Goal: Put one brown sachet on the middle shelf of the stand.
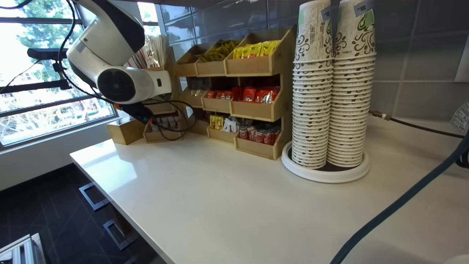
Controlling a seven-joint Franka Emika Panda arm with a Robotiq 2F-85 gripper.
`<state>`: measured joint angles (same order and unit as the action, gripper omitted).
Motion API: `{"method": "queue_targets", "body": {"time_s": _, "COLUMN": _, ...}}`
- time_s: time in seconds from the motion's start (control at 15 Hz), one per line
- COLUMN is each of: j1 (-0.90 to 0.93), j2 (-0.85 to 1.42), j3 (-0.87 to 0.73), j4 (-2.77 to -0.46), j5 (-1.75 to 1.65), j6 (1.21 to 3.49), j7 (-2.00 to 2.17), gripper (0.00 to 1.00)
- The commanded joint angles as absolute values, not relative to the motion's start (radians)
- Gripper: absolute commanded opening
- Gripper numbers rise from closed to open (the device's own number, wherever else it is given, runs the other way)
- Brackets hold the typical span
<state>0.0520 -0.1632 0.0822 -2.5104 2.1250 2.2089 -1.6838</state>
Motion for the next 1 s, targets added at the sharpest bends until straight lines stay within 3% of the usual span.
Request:
{"method": "queue_targets", "body": {"time_s": 0.0, "j1": 0.038, "j2": -0.146, "j3": 0.085, "j4": -2.503, "j5": 2.174, "j6": 2.179, "j7": -1.739, "gripper": 0.00}}
{"method": "queue_targets", "body": {"time_s": 0.93, "j1": 0.034, "j2": -0.100, "j3": 0.080, "j4": -2.496, "j5": 2.233, "j6": 2.105, "j7": -1.828, "gripper": 0.00}}
